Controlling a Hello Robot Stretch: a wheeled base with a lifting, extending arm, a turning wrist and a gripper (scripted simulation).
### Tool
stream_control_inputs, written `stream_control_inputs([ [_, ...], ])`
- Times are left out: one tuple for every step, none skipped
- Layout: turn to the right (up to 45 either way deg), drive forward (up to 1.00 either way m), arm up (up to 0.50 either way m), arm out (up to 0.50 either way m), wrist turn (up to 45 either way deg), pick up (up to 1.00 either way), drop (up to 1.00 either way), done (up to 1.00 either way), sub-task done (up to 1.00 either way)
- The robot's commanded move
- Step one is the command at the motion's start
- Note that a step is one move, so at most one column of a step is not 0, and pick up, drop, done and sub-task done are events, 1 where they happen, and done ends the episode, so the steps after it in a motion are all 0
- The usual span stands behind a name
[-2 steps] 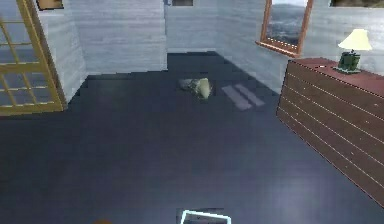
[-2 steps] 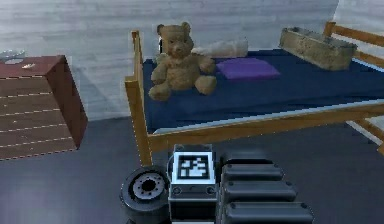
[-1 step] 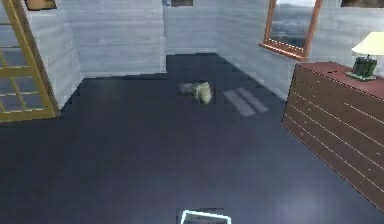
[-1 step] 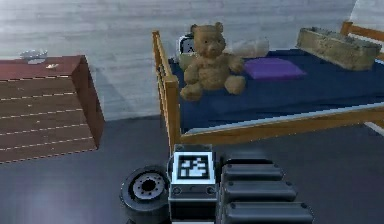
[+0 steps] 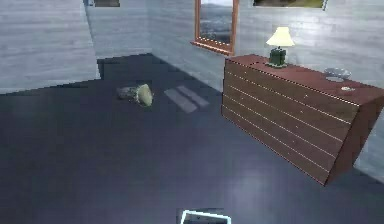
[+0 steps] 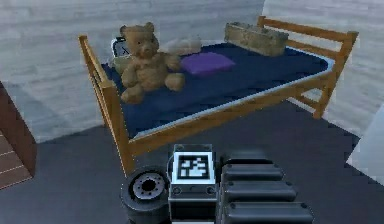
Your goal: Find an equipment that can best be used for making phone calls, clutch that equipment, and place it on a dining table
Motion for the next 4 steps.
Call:
stream_control_inputs([
  [0.0, 0.35, 0.0, 0.0, 0.0, 0.0, 0.0, 0.0, 0.0],
  [-27.0, 0.0, 0.0, 0.0, 0.0, 0.0, 0.0, 0.0, 0.0],
  [0.0, 0.85, 0.0, 0.0, 0.0, 0.0, 0.0, 0.0, 0.0],
  [-45.0, 0.0, 0.0, 0.0, 0.0, 0.0, 0.0, 0.0, 0.0],
])
